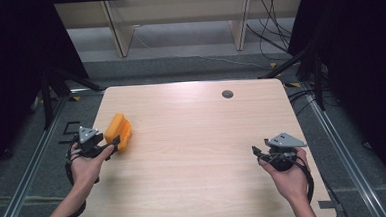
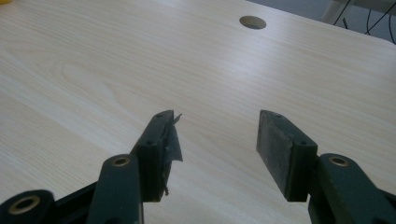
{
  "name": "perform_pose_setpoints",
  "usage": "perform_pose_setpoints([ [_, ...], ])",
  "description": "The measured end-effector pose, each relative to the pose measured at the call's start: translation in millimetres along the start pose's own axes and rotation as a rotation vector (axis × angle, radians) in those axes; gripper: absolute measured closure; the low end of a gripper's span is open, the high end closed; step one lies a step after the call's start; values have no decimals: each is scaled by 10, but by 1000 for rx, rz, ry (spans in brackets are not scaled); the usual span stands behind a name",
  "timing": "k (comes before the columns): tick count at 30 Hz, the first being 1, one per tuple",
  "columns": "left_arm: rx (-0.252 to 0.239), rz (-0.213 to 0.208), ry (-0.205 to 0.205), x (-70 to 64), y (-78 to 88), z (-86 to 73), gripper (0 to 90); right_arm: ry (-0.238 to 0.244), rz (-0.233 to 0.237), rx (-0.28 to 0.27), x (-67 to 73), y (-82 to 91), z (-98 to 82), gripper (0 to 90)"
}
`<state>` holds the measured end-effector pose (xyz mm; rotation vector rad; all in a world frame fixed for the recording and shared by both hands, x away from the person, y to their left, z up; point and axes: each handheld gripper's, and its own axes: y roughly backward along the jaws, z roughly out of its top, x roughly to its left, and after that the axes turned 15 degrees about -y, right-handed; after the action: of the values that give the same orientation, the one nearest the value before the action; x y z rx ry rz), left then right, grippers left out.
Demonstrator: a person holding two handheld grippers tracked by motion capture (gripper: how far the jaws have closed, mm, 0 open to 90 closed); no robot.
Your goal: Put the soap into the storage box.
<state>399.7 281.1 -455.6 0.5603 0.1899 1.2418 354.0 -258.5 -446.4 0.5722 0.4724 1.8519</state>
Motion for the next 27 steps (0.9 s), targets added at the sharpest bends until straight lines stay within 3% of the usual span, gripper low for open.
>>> perform_pose_setpoints([
  [6, -11, -38, -12, -17, 224, -48, 328, 8, -9, -9, -10, 1, 1, 475],
  [13, -25, -45, 0, -17, 470, -140, 323, 2, 0, -4, 9, -4, -3, 475],
  [25, -39, -95, -16, -124, 742, -332, 323, 26, -10, -15, -1, -5, -3, 474],
  [27, -30, -94, -24, -142, 776, -358, 323, 7, 0, -1, 9, -1, -5, 474],
])
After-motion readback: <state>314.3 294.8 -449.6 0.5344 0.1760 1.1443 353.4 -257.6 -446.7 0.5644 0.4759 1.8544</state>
